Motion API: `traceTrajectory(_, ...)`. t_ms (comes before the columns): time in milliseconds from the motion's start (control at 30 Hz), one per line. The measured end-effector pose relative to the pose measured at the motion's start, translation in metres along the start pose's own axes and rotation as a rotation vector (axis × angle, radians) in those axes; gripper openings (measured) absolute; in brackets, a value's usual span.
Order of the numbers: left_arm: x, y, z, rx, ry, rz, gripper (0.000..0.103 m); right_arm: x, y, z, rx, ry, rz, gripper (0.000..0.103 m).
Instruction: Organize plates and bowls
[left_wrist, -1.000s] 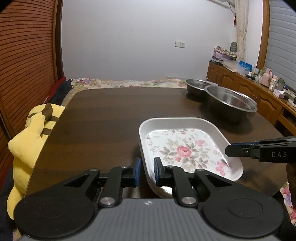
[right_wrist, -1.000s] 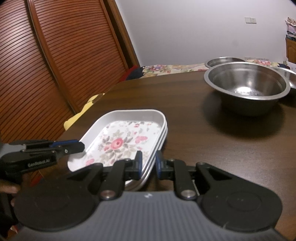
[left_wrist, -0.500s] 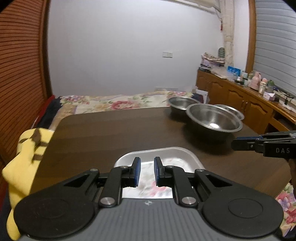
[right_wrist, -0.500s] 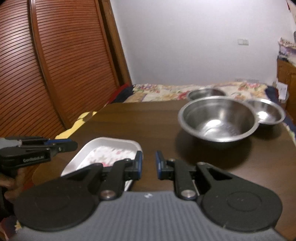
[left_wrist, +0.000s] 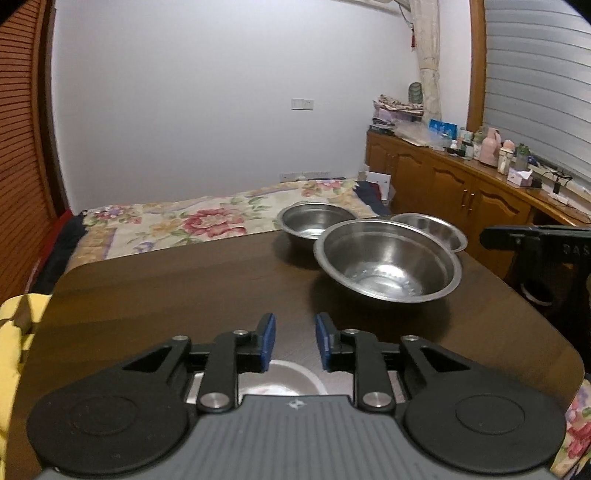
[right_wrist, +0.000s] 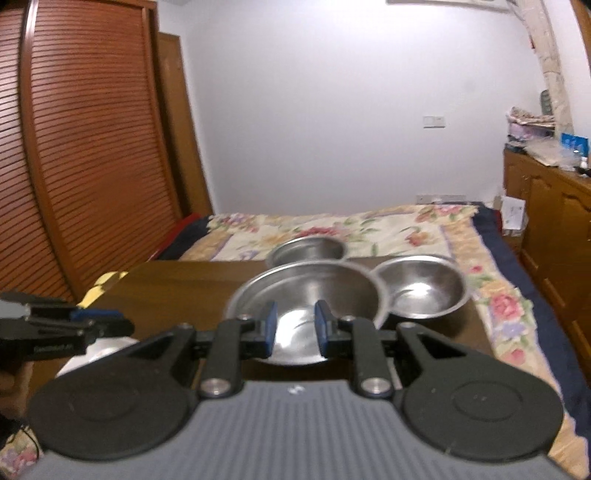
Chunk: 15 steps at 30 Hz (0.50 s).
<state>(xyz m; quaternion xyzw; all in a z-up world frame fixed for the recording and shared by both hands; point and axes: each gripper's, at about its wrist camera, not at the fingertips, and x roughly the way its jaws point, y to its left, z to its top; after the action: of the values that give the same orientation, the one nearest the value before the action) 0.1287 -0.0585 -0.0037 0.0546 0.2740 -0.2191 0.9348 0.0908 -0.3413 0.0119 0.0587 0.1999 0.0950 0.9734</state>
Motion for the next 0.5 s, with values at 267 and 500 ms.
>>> traceTrajectory(267,0.029,-0.01,0.011,-0.039,0.009,-0.02,0.039,0.028,-0.035,-0.001,0.013,0.011,-0.034,0.035)
traceTrajectory(500,0.058,-0.014,0.02,-0.061,0.033,-0.013,0.041,0.048,-0.045,-0.007,0.01,0.053,0.005,0.042)
